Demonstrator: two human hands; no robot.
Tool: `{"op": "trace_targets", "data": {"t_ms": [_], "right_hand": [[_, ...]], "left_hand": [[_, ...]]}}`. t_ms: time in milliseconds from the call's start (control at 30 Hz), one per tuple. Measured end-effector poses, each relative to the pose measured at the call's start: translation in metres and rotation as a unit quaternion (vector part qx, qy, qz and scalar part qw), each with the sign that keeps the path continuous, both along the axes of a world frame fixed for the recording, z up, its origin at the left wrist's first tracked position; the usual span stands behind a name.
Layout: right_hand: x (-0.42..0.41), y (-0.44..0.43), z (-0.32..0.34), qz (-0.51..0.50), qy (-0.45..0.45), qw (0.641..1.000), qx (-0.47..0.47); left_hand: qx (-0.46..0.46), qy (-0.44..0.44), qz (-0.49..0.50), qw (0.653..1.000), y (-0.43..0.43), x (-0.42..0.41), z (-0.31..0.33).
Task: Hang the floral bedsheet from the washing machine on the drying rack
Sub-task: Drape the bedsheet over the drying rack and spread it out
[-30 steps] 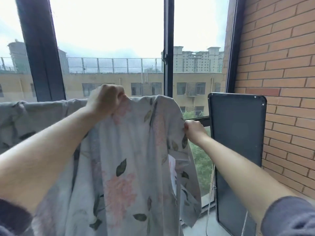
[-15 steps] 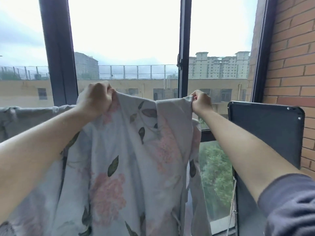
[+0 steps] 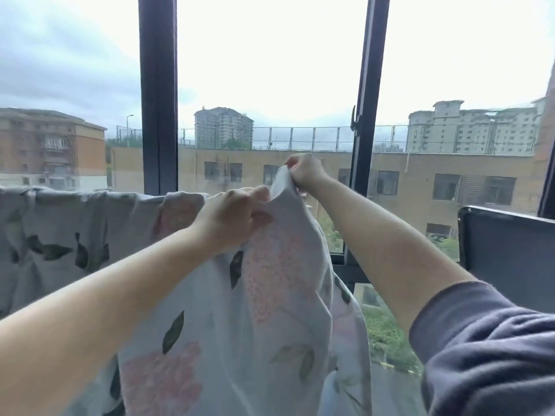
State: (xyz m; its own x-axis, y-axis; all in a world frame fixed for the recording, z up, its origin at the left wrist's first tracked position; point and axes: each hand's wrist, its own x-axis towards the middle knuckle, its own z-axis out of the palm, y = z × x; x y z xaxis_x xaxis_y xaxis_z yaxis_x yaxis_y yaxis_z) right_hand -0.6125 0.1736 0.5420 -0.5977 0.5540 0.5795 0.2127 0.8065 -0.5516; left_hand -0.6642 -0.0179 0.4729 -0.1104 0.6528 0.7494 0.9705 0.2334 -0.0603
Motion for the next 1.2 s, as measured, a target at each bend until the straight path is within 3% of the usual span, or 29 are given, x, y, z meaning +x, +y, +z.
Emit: {"op": "trace_targets", "data": {"t_ms": [167,367,533,633,733,800,900,1000,1100,1200], "right_hand": [[0.02,-0.002,-0.042,0.029,-0.153,0.986,-0.053],[0.087,-0.004,-0.086,0.008,-0.144,0.986,-0.083],[0.145,-0.01,-0.118,0.153,-0.234,0.948,-0.151],[0.163,-0.013,-0.135,0.125,-0.304,0.943,-0.051],[0.151,-0.018,-0.145,-0.024,-0.362,0.915,0.176],[0.146,-0.017,-0.138,-0.062,-0.317,0.908,0.267],[0.144,-0.009,-0.111,-0.073,-0.167,0.941,0.286],[0.13,-0.015,-0.08,-0.109,-0.083,0.953,0.269],[0.112,-0.027,-0.049,-0.107,0.008,0.976,0.188],[0.084,-0.02,-0.02,-0.035,0.052,0.998,0.01]], "left_hand": [[0.03,-0.036,-0.092,0.995,-0.009,-0.01,0.01],[0.109,-0.085,-0.02,0.99,-0.003,-0.017,0.021],[0.104,-0.157,-0.006,0.982,-0.004,-0.023,0.027],[-0.001,-0.119,-0.042,0.992,-0.012,-0.027,0.023],[-0.059,-0.049,-0.05,0.996,-0.021,-0.033,0.018],[-0.031,-0.024,-0.076,0.996,-0.024,-0.035,0.015],[0.028,-0.014,-0.094,0.995,-0.026,-0.037,0.013],[0.03,0.006,-0.056,0.998,-0.021,-0.033,0.013],[0.071,-0.02,-0.013,0.997,-0.016,-0.039,0.013],[0.144,-0.065,0.054,0.986,-0.024,-0.063,0.025]]}}
